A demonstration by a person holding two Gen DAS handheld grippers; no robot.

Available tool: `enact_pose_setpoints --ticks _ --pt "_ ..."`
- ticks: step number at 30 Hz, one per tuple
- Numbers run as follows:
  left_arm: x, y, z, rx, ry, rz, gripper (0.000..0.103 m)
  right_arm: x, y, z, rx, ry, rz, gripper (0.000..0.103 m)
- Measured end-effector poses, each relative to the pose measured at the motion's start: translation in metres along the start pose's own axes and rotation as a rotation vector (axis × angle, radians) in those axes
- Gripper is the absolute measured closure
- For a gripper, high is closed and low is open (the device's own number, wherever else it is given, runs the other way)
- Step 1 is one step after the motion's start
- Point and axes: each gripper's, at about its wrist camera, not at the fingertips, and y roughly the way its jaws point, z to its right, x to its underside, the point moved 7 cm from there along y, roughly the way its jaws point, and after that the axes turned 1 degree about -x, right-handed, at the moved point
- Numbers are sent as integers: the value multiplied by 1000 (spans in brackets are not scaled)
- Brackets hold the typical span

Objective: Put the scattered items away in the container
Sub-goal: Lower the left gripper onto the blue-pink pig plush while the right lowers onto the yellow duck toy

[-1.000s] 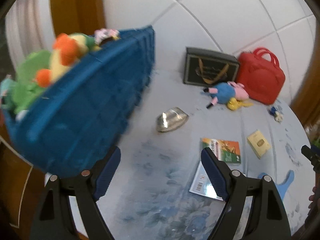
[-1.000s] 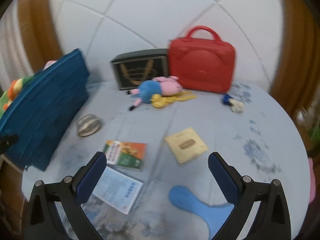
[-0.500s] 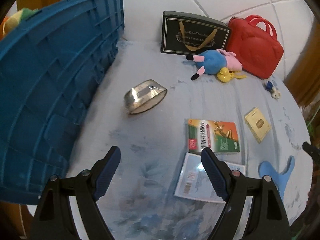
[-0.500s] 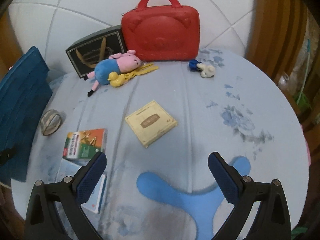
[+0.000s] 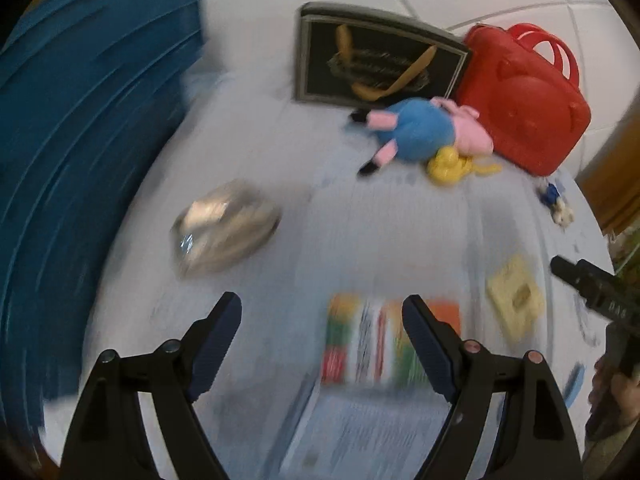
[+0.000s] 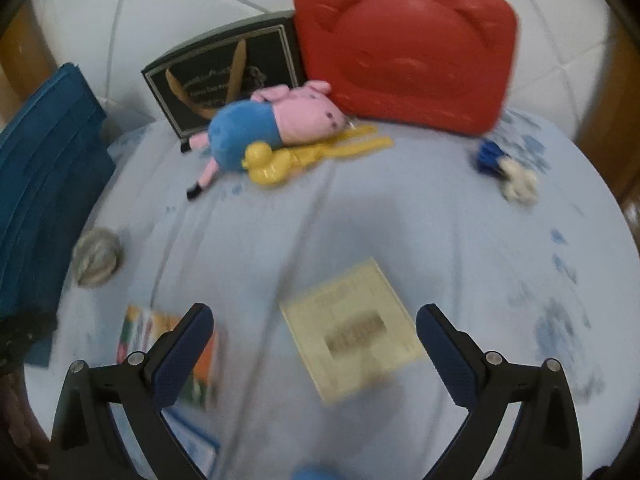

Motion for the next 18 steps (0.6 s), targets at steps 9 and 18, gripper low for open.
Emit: enact_pose_setpoints --ticks 9,18 --pt "-137 117 48 -29 164 54 20 -66 74 -24 -51 14 -9 52" --pt "-188 182 69 12 135 27 20 -113 130 -34 -52 4 17 43"
